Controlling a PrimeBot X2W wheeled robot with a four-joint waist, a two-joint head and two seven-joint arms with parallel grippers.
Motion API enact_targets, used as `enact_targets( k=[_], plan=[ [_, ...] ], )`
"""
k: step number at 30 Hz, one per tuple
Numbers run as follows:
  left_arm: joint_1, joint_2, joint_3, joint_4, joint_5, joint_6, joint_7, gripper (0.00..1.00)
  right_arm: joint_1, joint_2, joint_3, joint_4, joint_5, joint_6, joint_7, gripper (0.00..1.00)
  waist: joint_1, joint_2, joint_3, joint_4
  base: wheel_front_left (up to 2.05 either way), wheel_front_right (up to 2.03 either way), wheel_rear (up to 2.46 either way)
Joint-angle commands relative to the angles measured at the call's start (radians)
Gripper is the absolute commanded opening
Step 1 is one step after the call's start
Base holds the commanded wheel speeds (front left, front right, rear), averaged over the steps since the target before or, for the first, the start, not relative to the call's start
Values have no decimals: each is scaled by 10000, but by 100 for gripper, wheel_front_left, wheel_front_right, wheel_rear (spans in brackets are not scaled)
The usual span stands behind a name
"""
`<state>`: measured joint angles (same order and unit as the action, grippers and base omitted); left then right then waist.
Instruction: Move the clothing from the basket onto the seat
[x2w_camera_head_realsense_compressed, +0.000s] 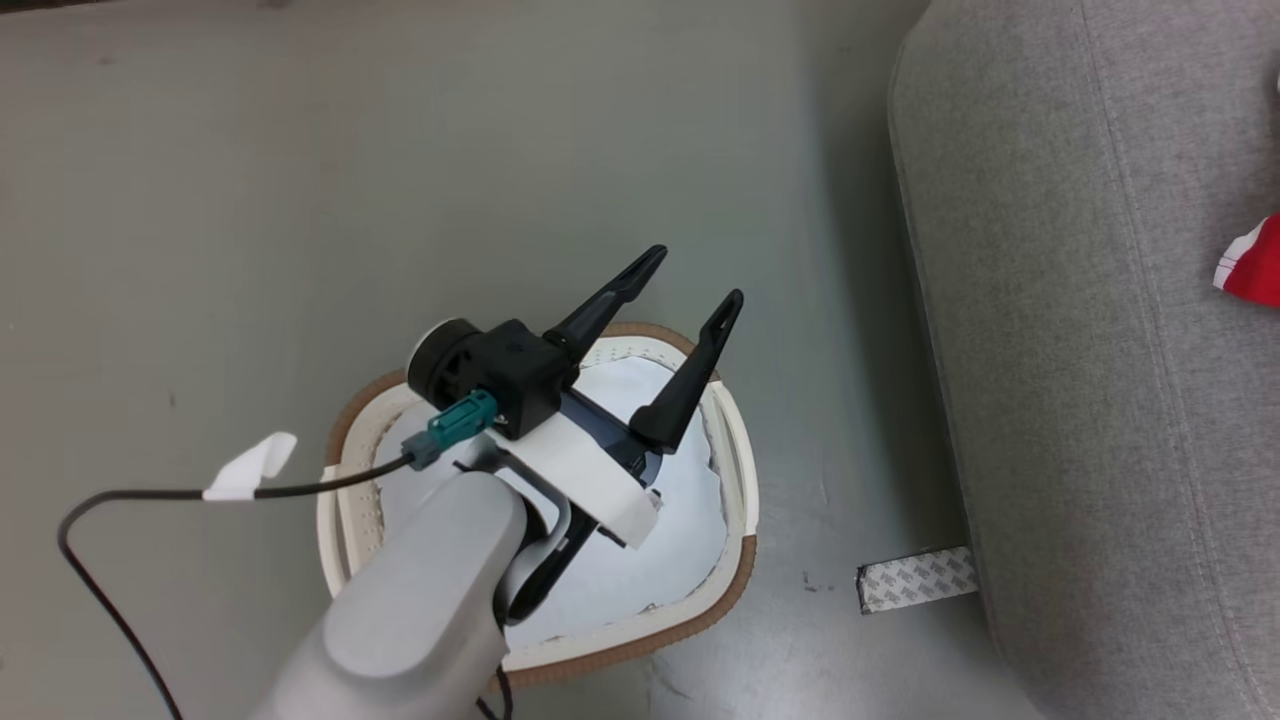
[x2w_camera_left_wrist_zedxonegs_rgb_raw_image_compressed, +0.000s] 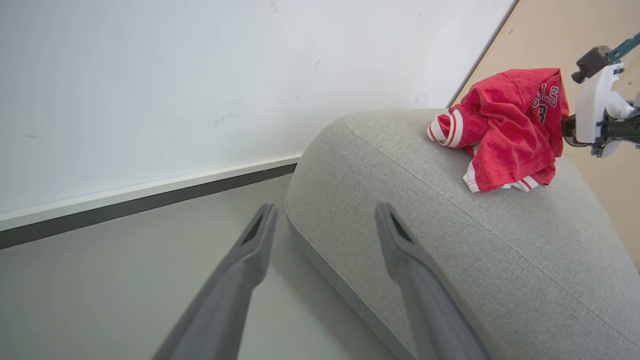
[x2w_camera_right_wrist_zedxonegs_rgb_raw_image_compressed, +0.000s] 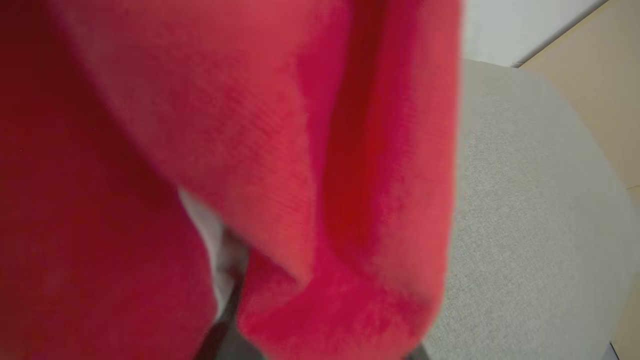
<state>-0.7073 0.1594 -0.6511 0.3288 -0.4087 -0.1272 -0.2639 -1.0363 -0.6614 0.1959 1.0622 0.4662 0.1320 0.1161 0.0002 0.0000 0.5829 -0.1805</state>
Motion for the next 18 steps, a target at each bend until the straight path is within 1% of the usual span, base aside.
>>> enact_targets(
  k=[1,2,9,14,18],
  plan=[
    [132,13,67,64,42,-24,-5,100,94,-43,159,34,153,-26,-58,78,-2,0,-79,-62,0,0,0],
    [174,10,115,91,46,-24,-3,100,94,-35,261,36,223,-26,-66,100,-2,0,-148,-98,0,0,0],
    [483,-128,255,180,-13,-30,-6,100,254,-11,1106,-183,670,-26,1,100,-2,0,-923,-309,0,0,0],
    [962,-190,525,286,-145,-35,-6,100,560,-199,2144,-593,1037,-26,636,100,-2,0,-1944,-474,0,0,0],
    [1491,-197,952,305,-236,4,-5,100,849,-393,3102,-1272,1338,-26,973,100,-2,0,-2810,-591,0,0,0]
  ],
)
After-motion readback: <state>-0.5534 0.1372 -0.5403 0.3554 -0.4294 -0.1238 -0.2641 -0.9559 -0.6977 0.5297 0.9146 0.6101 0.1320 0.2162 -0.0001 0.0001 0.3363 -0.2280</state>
